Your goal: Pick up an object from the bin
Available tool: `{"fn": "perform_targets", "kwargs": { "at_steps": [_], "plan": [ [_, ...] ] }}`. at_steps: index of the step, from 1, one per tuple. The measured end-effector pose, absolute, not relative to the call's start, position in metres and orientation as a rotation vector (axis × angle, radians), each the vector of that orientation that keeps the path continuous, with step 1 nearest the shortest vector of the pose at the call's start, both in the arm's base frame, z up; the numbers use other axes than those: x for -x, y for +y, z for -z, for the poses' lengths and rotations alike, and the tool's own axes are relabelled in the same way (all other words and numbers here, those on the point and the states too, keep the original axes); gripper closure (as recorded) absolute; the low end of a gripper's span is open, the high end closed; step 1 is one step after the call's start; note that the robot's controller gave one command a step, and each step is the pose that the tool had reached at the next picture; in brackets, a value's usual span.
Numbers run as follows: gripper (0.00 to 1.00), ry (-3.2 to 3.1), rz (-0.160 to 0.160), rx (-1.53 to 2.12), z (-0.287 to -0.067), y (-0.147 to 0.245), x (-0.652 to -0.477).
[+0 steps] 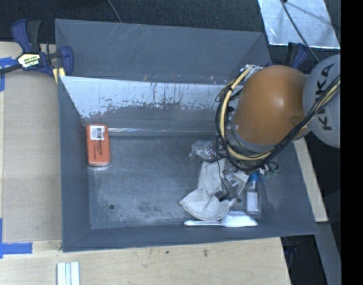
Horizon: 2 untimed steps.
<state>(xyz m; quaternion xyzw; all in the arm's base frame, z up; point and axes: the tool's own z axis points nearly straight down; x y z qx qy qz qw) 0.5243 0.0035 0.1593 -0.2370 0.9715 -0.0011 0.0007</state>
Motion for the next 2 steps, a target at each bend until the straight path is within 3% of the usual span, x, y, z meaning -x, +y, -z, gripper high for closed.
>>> {"fn": "perform_targets", "kwargs": {
  "at_steps": [1,2],
  "plan": [
    [0.00,2.988,0.003,0.945,-0.135,-0.006,-0.528],
    [0.00,2.746,0.003,1.515,-0.076,-0.004,-0.556]
  ]
}}
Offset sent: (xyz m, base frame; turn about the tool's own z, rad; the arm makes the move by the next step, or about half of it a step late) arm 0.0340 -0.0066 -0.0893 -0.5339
